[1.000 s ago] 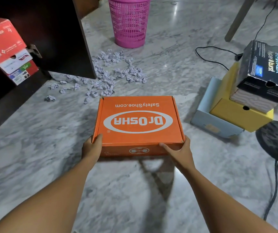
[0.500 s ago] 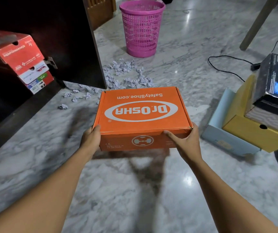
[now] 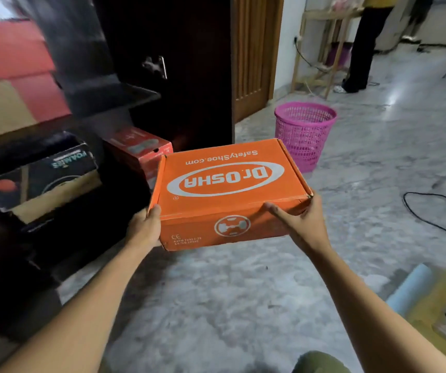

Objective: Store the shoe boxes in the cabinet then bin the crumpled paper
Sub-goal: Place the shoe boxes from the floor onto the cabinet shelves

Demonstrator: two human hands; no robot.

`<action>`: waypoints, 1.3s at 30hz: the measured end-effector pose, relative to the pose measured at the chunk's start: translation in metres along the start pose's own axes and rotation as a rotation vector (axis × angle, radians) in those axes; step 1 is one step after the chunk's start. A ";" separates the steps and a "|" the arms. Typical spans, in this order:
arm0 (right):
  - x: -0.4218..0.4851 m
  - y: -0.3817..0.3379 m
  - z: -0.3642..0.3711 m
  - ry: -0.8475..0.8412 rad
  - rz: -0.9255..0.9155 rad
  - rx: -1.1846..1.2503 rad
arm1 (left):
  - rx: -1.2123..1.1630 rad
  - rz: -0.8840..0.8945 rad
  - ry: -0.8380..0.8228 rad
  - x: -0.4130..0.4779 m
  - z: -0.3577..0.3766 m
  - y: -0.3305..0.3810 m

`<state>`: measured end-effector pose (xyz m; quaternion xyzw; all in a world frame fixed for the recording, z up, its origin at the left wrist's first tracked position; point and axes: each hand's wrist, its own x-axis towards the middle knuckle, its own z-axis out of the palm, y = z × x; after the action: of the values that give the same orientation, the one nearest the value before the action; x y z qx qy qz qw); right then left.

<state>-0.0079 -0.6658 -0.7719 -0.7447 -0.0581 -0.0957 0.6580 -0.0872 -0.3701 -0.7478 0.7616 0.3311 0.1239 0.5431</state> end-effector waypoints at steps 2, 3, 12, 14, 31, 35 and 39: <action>0.011 -0.026 0.016 -0.054 -0.030 0.044 | -0.001 0.029 0.075 -0.007 -0.028 0.019; 0.016 -0.039 0.025 -0.078 -0.042 0.062 | 0.004 0.047 0.111 -0.011 -0.043 0.029; 0.068 -0.147 0.110 -0.266 -0.128 0.137 | 0.154 0.225 0.429 -0.015 -0.163 0.123; 0.087 -0.175 0.136 -0.283 -0.162 0.149 | 0.125 0.262 0.454 -0.003 -0.187 0.149; 0.201 -0.363 0.364 -0.446 -0.330 0.233 | -0.115 0.274 0.931 0.114 -0.349 0.265; 0.222 -0.371 0.408 -0.461 -0.334 0.193 | -0.119 0.307 1.048 0.148 -0.361 0.270; 0.237 -0.372 0.457 -0.436 -0.372 0.155 | -0.067 0.418 1.170 0.184 -0.365 0.272</action>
<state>0.1744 -0.1753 -0.4127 -0.6716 -0.3406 -0.0478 0.6563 -0.0486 -0.0325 -0.3931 0.5989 0.4135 0.6348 0.2597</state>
